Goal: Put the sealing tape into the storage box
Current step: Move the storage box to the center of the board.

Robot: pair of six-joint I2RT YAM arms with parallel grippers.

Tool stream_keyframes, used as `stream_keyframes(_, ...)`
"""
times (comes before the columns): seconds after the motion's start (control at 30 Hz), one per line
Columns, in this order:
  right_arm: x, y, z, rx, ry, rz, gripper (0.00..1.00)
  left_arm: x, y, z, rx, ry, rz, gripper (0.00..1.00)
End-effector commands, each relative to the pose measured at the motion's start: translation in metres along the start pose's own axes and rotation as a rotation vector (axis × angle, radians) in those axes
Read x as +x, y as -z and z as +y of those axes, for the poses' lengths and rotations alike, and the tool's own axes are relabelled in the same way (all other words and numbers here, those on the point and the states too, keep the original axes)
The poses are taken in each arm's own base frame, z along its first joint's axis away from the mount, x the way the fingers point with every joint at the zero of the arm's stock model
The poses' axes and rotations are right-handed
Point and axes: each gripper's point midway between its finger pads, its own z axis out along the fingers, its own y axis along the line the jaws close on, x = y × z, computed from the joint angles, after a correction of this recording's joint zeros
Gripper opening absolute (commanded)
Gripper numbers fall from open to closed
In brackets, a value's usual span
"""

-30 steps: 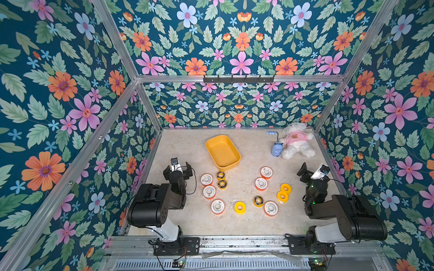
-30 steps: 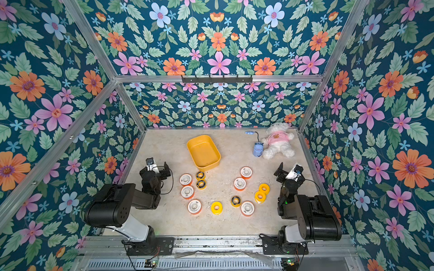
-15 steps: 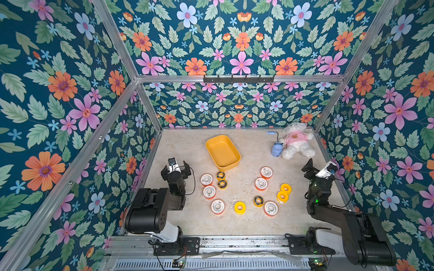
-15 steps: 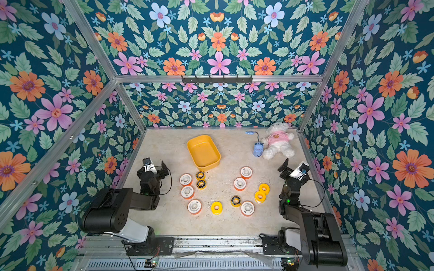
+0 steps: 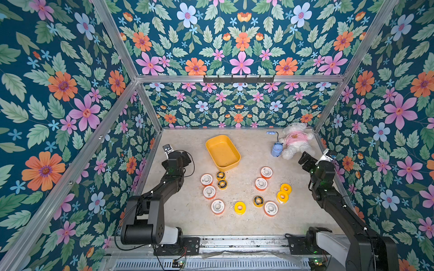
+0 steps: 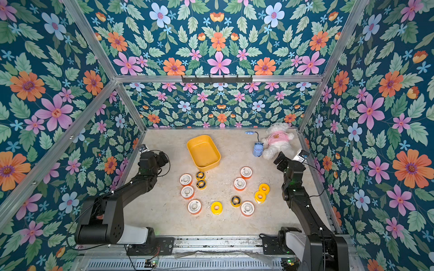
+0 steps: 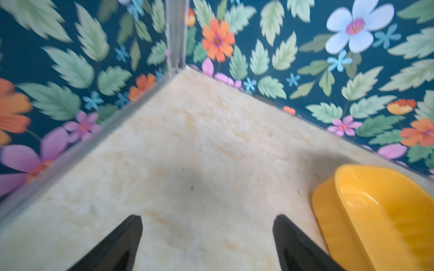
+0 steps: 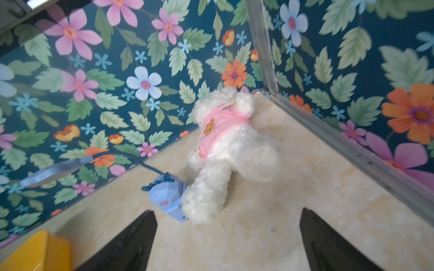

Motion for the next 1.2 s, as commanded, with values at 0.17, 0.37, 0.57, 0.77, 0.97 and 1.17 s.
stream_keyframes(0.17,0.037,0.002,0.023,-0.113,0.009,0.224,0.99,0.046,-0.02,-0.07,0.291,0.135,0.323,0.82)
stream_keyframes(0.37,0.046,-0.001,0.024,-0.114,0.01,0.261,0.99,0.047,-0.025,-0.105,0.384,0.121,0.362,0.78)
stream_keyframes(0.57,0.051,-0.005,0.023,-0.107,0.012,0.28,0.99,0.055,-0.031,-0.128,0.415,0.087,0.397,0.73)
stream_keyframes(0.77,0.051,-0.006,0.022,-0.099,0.012,0.28,0.99,0.067,-0.039,-0.142,0.447,0.081,0.445,0.57)
stream_keyframes(0.97,0.054,-0.007,0.019,-0.089,0.012,0.285,0.99,0.077,-0.04,-0.161,0.498,0.051,0.481,0.43)
stream_keyframes(1.17,0.055,-0.007,0.017,-0.076,0.014,0.289,0.99,0.086,-0.041,-0.179,0.536,0.028,0.51,0.27)
